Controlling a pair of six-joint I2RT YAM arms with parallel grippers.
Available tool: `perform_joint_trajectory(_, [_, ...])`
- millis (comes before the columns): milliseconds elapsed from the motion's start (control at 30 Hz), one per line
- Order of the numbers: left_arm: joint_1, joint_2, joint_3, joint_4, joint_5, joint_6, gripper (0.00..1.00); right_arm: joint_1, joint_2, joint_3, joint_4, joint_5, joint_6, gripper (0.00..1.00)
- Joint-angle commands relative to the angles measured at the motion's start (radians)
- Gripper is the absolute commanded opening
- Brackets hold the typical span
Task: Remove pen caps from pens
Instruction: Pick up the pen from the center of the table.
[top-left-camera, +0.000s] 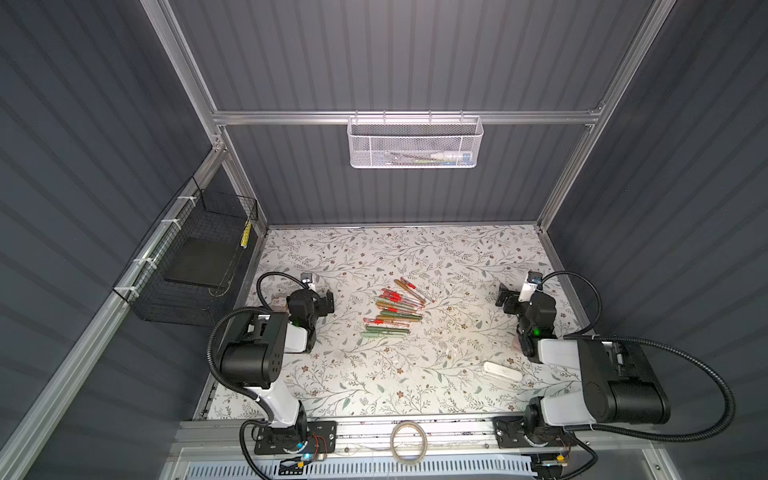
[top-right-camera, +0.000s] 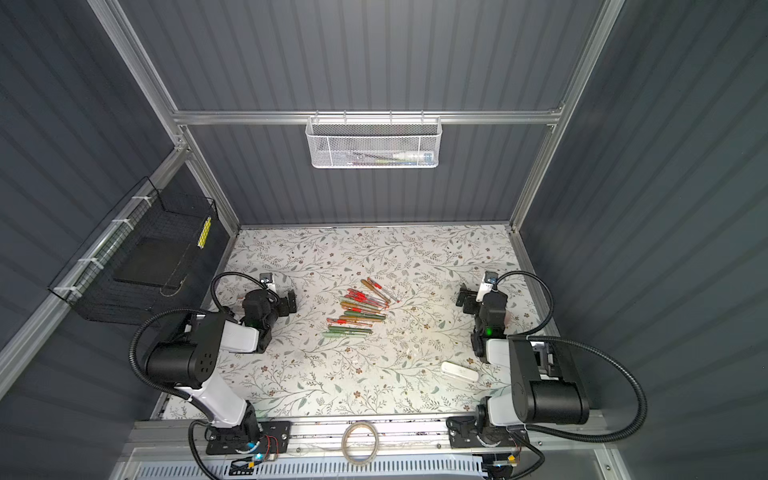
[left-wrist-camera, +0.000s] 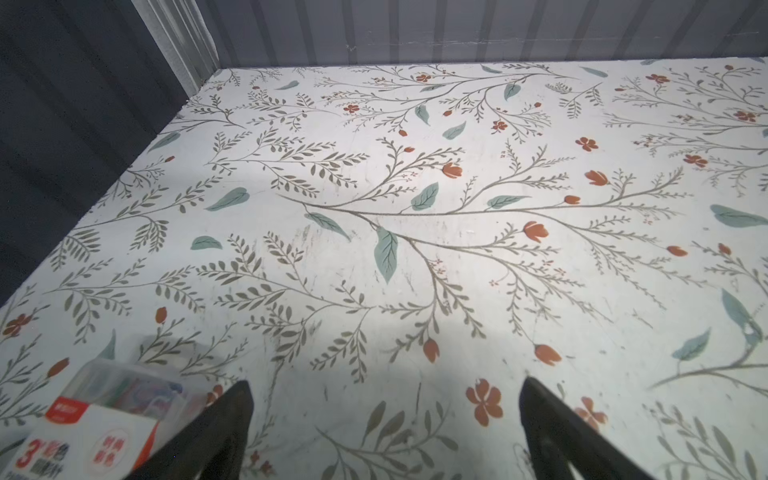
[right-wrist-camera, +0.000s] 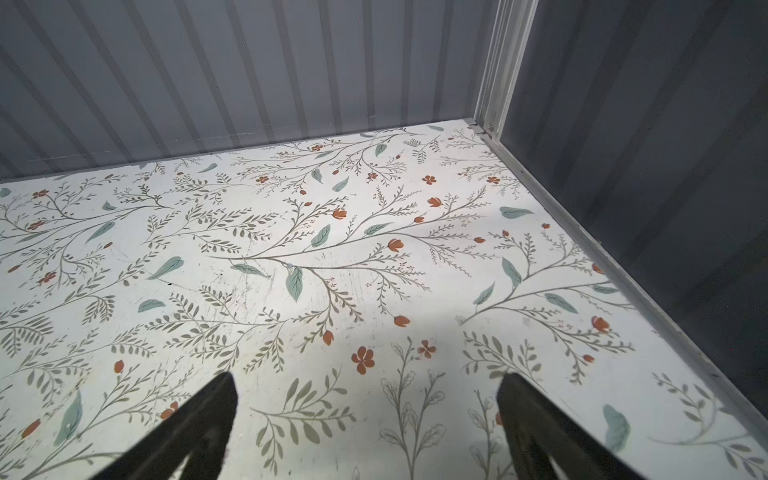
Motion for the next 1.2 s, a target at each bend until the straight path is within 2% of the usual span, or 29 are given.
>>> perform_joint_trajectory(0, [0.008,0.010,0.018,0.031,0.005,0.024,1.00,-0.002,0.007,0.018,0.024,0.013,0.003,0.99])
perform_joint_trajectory(900, [0.006,0.007,0.020,0.032,0.005,0.030,1.00,-0.002,0.008,0.019,0.022,0.013,0.003,0.99])
perform_joint_trajectory(1000, [0.007,-0.062,0.082,-0.131,-0.008,0.024,1.00,0.006,-0.038,0.024,-0.014,0.027,-0.004,0.99])
perform_joint_trajectory(1067, [0.007,-0.108,0.137,-0.267,-0.004,0.028,1.00,0.009,-0.144,0.102,-0.251,0.054,0.004,0.99])
perform_joint_trajectory(1167, [0.006,-0.160,0.248,-0.508,0.051,0.040,1.00,0.009,-0.258,0.188,-0.412,0.054,0.031,0.99])
